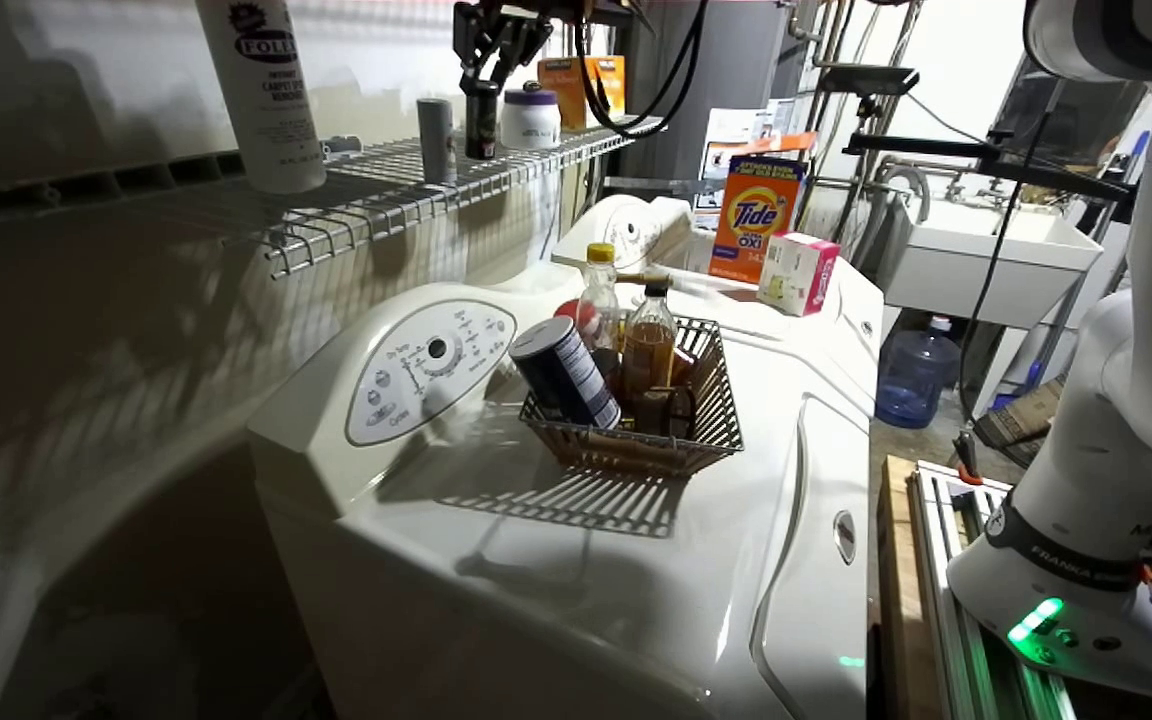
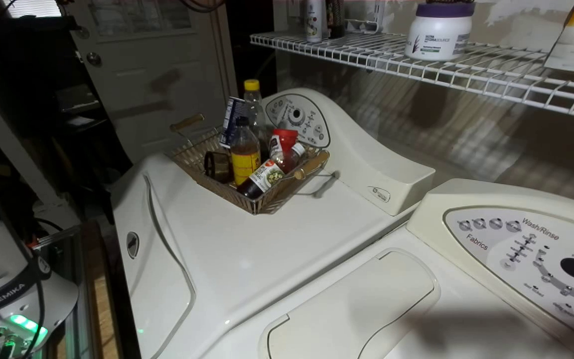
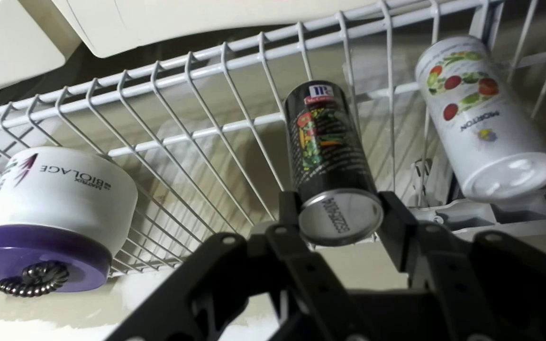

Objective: Move the black tin from the basket to the first shelf

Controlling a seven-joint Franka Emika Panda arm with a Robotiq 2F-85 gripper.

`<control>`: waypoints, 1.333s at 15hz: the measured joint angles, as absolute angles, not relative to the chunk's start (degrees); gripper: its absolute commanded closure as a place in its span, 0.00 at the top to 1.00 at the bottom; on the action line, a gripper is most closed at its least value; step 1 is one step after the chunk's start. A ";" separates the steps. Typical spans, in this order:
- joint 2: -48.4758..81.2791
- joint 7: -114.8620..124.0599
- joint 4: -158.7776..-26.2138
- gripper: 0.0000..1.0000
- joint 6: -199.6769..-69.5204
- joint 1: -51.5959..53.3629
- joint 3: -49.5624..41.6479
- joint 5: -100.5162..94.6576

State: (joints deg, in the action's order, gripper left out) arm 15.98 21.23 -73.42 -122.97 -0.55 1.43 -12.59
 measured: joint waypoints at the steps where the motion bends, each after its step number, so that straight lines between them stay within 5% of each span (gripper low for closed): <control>1: 16.48 21.37 -72.98 0.20 -122.97 -0.55 1.43 -12.50; 17: 20.79 22.66 -66.77 0.23 -118.00 -0.59 1.46 -11.69; 20: 21.05 22.66 -66.27 0.71 -117.52 -0.60 1.48 -11.63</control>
